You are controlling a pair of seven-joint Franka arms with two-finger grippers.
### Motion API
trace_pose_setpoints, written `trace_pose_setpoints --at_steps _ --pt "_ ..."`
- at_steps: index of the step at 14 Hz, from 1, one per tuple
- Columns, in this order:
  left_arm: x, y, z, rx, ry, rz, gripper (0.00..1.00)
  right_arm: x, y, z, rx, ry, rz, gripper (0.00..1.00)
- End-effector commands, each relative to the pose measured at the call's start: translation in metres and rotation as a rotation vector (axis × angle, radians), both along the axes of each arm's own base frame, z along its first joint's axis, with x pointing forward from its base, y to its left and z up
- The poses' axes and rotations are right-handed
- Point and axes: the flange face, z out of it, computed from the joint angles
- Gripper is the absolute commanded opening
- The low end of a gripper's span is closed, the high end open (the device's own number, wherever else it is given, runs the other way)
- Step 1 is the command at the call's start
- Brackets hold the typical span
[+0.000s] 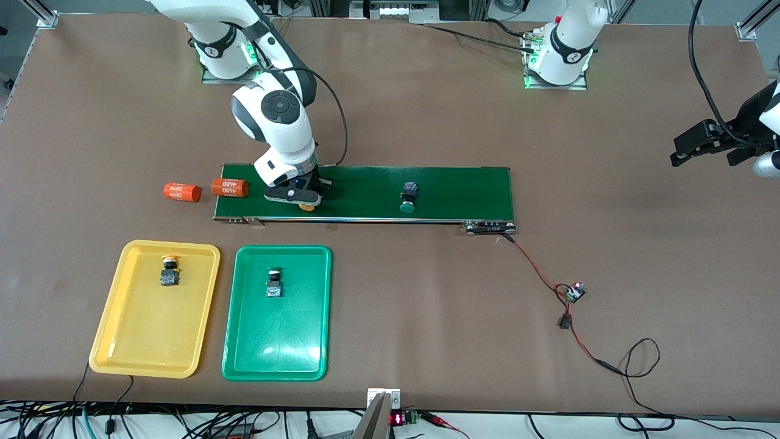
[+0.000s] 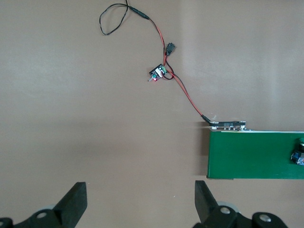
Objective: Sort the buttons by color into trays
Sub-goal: 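Lift and carry the yellow button to the yellow tray with the right gripper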
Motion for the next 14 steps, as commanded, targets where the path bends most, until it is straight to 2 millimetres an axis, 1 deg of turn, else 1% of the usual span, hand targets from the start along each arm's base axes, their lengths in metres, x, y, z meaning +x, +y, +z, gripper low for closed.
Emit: trace_pose_setpoints --at_steps 1,4,5,6,9,10,12,13,14 --pt "-0.003 0.001 0.006 -0.005 -0.002 -0.022 1.00 0.013 -0.019 0.028 -0.037 -0.017 0.040 0.35" --pt "-0.003 0.001 0.006 -0.005 -0.002 -0.022 1.00 0.023 -0.039 0.059 -0.087 -0.003 0.076 0.34" --pt "-0.003 0.001 0.006 -0.005 -0.002 -0.022 1.00 0.028 -0.050 0.071 -0.093 -0.012 0.105 0.34" --pt "-0.003 0.001 0.006 -0.005 -0.002 -0.022 1.00 0.034 -0.063 0.076 -0.100 -0.013 0.134 0.34" --pt "-0.003 0.001 0.006 -0.005 -0.002 -0.022 1.00 0.062 -0.129 0.091 -0.132 -0.006 0.219 0.34" --pt "-0.003 0.001 0.006 -0.005 -0.002 -0.022 1.00 0.067 -0.144 0.092 -0.139 -0.001 0.244 0.34" --pt "-0.003 -0.001 0.007 -0.005 -0.003 -0.025 1.00 0.079 -0.181 0.093 -0.152 0.003 0.286 0.34" --pt "-0.003 -0.001 0.007 -0.005 -0.003 -0.025 1.00 0.086 -0.203 0.094 -0.157 -0.002 0.298 0.34" --pt "-0.003 -0.001 0.007 -0.005 -0.003 -0.025 1.00 0.092 -0.218 0.092 -0.155 -0.013 0.313 0.34"
